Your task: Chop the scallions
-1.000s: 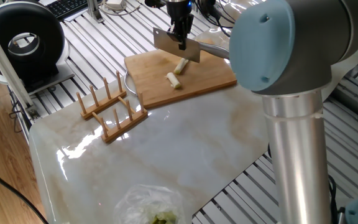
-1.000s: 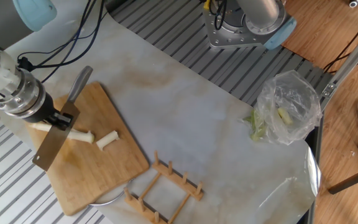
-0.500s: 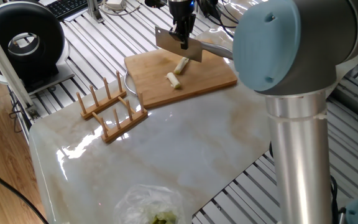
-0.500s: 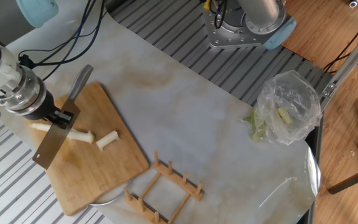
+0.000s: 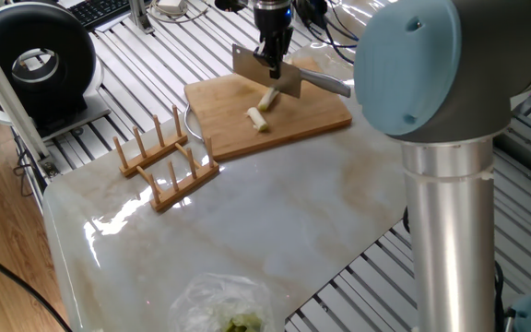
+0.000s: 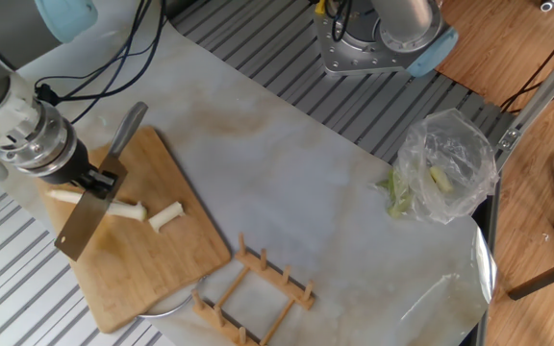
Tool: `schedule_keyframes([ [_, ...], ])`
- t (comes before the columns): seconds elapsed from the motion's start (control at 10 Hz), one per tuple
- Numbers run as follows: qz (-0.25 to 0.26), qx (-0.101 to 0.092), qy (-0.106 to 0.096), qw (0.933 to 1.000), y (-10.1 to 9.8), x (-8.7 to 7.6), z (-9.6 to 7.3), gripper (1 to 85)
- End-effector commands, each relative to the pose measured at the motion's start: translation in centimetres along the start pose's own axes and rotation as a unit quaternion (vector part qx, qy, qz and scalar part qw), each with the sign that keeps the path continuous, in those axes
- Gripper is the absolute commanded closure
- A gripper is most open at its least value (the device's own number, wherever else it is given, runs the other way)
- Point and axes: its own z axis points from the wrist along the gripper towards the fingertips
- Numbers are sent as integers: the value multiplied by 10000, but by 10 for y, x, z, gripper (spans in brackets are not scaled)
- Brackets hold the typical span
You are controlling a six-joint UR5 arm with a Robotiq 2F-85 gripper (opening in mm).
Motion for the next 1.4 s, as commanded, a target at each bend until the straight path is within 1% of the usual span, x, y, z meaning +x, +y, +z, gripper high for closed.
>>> schedule_keyframes([
  [0.0,18,-59,-133,9999,3,-5,9,843],
  [0.1,18,-42,-184,9998,1,-9,17,843],
  [0.2,18,-35,-206,9998,1,-11,21,843],
  [0.4,20,-2,-260,9997,0,-14,26,843],
  [0.6,-67,-127,-115,9998,0,-12,17,843],
  [0.7,-79,-163,-103,9998,1,-12,14,843],
  [0.8,-85,-151,-91,9998,0,-11,14,843],
  [1.0,-99,-115,-6,9999,-3,-5,9,843],
  [1.1,-115,-120,8,9999,-4,-3,7,843],
  [1.3,-162,-122,-9,9998,-5,-3,8,843],
])
